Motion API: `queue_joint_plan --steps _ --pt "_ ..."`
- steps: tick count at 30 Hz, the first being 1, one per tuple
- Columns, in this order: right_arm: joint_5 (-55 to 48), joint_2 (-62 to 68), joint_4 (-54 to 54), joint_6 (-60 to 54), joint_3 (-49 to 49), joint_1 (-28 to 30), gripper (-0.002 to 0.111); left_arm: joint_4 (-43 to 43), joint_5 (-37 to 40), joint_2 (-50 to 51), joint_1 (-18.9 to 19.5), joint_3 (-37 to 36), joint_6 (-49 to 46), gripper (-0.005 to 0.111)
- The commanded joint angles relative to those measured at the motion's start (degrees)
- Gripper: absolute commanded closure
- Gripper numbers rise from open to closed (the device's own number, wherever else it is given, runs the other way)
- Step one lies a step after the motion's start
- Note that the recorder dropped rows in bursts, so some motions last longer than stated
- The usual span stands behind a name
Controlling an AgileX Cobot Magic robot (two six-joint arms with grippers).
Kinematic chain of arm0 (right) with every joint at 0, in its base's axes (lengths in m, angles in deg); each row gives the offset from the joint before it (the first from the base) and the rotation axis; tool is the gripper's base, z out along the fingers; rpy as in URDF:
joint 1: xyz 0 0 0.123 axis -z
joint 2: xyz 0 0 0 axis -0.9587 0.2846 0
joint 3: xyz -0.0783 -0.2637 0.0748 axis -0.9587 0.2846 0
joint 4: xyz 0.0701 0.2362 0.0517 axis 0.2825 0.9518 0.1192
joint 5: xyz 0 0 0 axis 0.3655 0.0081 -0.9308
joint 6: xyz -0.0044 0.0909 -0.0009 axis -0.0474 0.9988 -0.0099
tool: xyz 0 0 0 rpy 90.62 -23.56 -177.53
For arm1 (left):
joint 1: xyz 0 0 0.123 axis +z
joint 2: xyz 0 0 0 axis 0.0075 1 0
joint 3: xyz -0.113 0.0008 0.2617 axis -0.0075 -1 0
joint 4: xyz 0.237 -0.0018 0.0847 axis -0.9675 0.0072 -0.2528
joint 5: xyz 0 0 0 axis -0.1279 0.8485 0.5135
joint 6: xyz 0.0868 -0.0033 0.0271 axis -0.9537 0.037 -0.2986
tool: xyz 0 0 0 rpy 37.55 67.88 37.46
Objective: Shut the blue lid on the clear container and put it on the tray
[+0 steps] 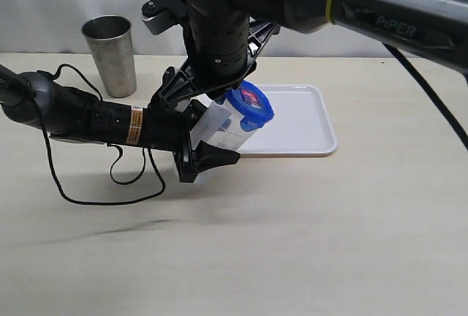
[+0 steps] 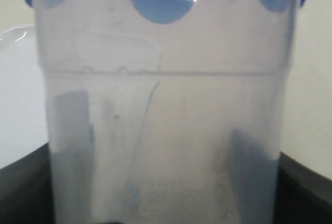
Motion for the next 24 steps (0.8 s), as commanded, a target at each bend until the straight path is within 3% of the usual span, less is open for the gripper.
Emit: queue_joint_plan --steps 1,5,10,13,16,21,24 --pt "-0.90 -1.02 3.99 -4.53 1.05 -0.01 0.072 -1.92 -1.47 -0.58 -0.13 -0.05 -2.65 0.107" --pt "-0.90 -4.78 2.92 -4.81 1.05 0.12 0.060 -1.92 -1.47 -0.58 -0.13 -0.05 -2.65 0.107" --pt "-0.57 -10.17 2.51 -5.85 1.05 0.12 0.059 -1.92 -1.47 -0.58 -0.13 -0.05 -2.65 0.107" --pt "-0.57 -14.12 2.51 -6.24 1.61 0.12 0.066 -1.92 -1.47 -0.58 -0.13 -0.05 -2.65 0.107" --pt "2.38 -19.16 2.51 -6.72 4.96 0.12 0.080 -1.92 -1.47 -0.58 -0.13 -0.05 -2.92 0.107" --pt "14.81 -31.04 2.51 -7.00 17.58 -0.01 0.102 -1.79 -1.47 -0.58 -0.13 -0.05 -4.20 0.107" --pt "22.06 -38.91 2.51 -7.00 27.33 -0.01 0.104 -1.79 -1.47 -0.58 -0.13 -0.05 -4.20 0.107"
